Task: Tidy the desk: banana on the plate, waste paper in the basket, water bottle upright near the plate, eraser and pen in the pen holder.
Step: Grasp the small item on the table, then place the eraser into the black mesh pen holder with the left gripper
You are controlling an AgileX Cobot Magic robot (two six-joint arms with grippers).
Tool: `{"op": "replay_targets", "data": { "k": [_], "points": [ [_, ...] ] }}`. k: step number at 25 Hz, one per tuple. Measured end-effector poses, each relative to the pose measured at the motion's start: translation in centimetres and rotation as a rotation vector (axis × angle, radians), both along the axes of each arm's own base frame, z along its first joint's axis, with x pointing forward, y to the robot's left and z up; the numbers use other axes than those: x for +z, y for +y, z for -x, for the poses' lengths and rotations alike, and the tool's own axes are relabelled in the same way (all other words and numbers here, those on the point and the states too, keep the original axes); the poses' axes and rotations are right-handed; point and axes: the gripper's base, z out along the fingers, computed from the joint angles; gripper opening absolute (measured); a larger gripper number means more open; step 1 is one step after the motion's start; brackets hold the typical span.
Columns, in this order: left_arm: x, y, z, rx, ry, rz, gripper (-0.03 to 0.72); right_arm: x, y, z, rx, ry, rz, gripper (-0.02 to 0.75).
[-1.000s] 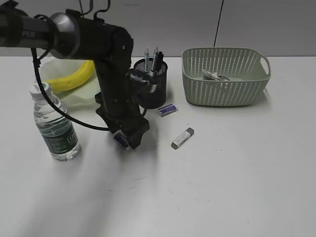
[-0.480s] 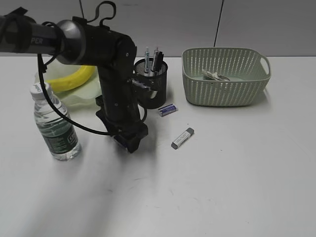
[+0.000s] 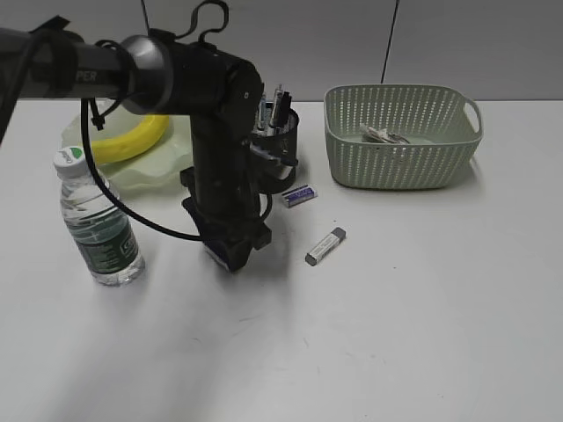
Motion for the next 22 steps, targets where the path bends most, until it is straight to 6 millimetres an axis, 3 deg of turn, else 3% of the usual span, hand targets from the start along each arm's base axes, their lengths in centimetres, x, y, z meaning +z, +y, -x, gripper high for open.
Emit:
{"op": "replay_targets", "data": {
  "k": [5, 14, 17, 22],
  "points": [
    [3.1, -1.0, -0.9, 0.015, -0.013, 0.047, 0.448, 0.0, 0.0, 0.0, 0.0, 0.0, 0.0, 0.383],
    [12.9, -2.5, -2.9, 0.042, -0.272, 0.28, 0.447, 0.0, 0.0, 0.0, 0.0, 0.0, 0.0, 0.383],
    [13.8, -2.2, -4.1, 0.087, -0.361, 0.352, 0.447, 0.0, 0.0, 0.0, 0.0, 0.0, 0.0, 0.383],
    [13.6, -0.9, -6.4, 0.165, -0.443, 0.414, 0.447, 0.0, 0.0, 0.0, 0.0, 0.0, 0.0, 0.383]
  ]
}}
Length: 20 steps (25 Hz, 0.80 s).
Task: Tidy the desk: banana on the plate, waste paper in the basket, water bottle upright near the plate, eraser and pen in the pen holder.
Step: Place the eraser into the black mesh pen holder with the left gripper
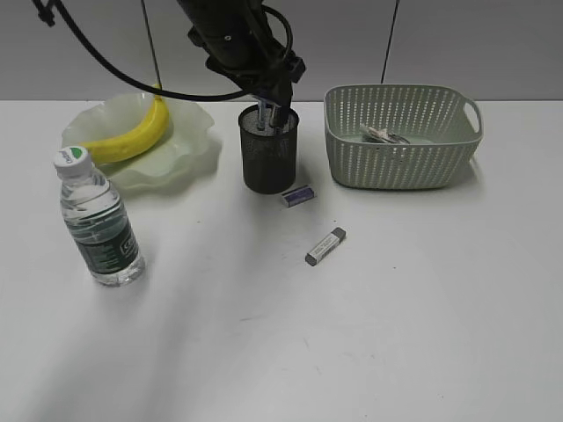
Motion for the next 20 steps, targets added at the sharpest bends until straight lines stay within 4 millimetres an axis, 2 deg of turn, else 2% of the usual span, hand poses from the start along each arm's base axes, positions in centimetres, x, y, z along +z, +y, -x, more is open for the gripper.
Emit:
{"op": "replay_targets", "data": {
  "k": [4, 11, 20],
  "points": [
    [-0.9, 0.5, -1.4, 0.044, -0.004, 0.086, 0.447, 0.0, 0.0, 0.0, 0.0, 0.0, 0.0, 0.383],
    [-2.9, 0.3, -2.3, 0.068, 0.019, 0.132, 0.447, 0.0, 0.0, 0.0, 0.001, 0.0, 0.001, 0.383],
    [-2.9, 0.2, -2.7, 0.071, -0.025, 0.141, 0.449, 0.0, 0.0, 0.0, 0.0, 0.0, 0.0, 0.383]
  ]
}}
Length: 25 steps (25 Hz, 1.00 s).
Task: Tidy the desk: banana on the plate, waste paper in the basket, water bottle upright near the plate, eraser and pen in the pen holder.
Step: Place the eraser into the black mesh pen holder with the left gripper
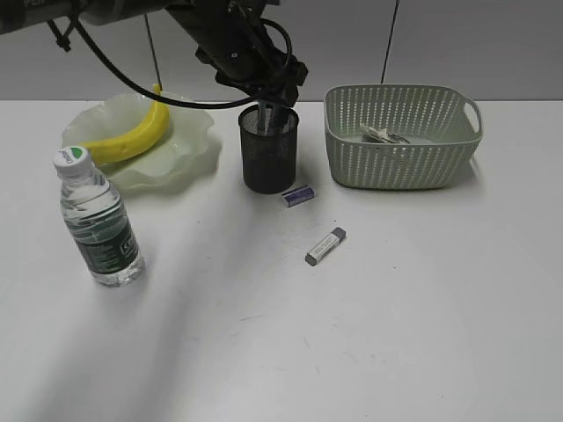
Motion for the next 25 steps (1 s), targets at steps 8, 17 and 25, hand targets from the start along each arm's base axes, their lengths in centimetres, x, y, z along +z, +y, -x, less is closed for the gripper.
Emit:
{"op": "replay_targets", "data": {
  "k": [8, 17, 25],
  "points": [
    [0.0, 0.0, 0.0, -0.001, -0.005, -0.005, 0.455, 0.0, 0.0, 0.0, 0.0, 0.0, 0.0, 0.377],
    [-0.1, 0.3, -0.1, -0.006, -0.014, -0.043, 0.543, 0.0, 0.0, 0.0, 0.0, 0.0, 0.0, 0.374],
    [0.9, 0.5, 0.3, -0.011, -0.006, -0.051, 0.552, 0.0, 0.0, 0.0, 0.0, 0.0, 0.0, 0.374]
  ]
}}
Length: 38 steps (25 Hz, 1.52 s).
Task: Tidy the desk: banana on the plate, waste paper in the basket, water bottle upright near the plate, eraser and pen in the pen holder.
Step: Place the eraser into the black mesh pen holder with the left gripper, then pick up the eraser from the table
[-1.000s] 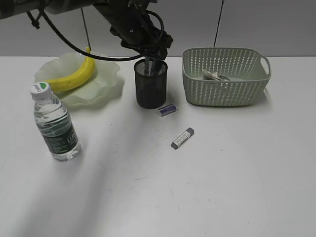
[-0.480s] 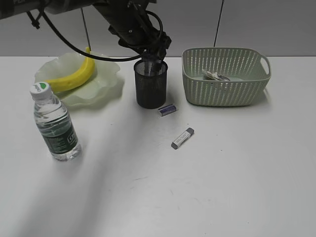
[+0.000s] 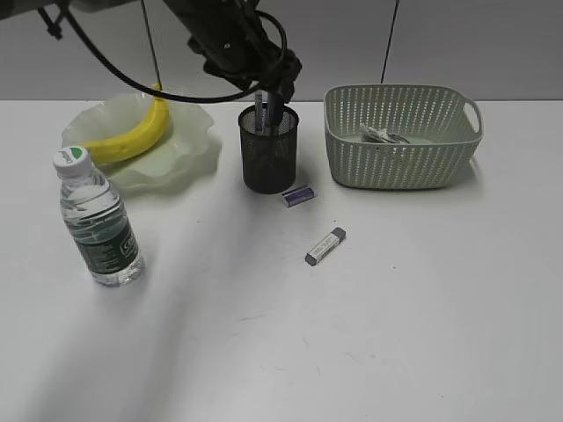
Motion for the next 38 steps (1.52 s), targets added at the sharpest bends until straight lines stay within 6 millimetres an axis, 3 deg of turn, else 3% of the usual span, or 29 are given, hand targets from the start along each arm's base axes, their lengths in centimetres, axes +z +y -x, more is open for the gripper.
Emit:
{"op": "replay_targets", "data": {
  "k": [6, 13, 19, 22, 26, 34, 38],
  "points": [
    [5.9, 1.3, 2.3, -0.01, -0.02, 0.011, 0.549, 0.0, 0.0, 0.0, 0.0, 0.0, 0.0, 0.374],
    [13.6, 4.3, 7.4, 0.001, 0.03, -0.023, 0.464, 0.0, 0.0, 0.0, 0.0, 0.0, -0.001, 0.374],
    [20.4, 7.5, 12.5, 0.042, -0.088, 0.056, 0.393, 0.0, 0.0, 0.0, 0.0, 0.0, -0.001, 0.373],
    [22.1, 9.7, 15.6, 0.056, -0.128, 0.036, 0.391, 0.0, 0.0, 0.0, 0.0, 0.0, -0.001, 0.373],
    [21.6, 12.7, 20.4, 0.064, -0.115, -0.003, 0.391, 0.0, 0.0, 0.0, 0.001, 0.001, -0.001, 0.373],
    [15.0, 18.2, 30.2, 0.06, 0.014, -0.06, 0.389, 0.0, 0.0, 0.0, 0.001, 0.001, -0.002, 0.373],
    [11.6, 21.2, 35.4, 0.061, -0.028, -0.034, 0.389, 0.0, 0.0, 0.0, 0.001, 0.002, -0.003, 0.373]
  ]
}}
